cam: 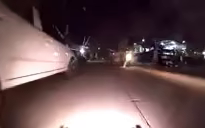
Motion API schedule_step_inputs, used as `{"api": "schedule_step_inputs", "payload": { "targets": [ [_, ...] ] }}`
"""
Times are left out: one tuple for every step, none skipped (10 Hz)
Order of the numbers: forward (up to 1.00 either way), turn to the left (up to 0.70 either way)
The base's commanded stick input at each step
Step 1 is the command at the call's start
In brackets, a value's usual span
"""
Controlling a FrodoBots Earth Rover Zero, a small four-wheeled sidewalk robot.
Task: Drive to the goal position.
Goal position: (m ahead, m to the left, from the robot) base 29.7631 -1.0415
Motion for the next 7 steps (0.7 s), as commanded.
{"api": "schedule_step_inputs", "payload": {
  "targets": [
    [0.85,0.0],
    [0.85,0.0],
    [0.85,0.0],
    [0.85,0.0],
    [0.85,0.0],
    [0.85,0.0],
    [0.85,0.0]
  ]
}}
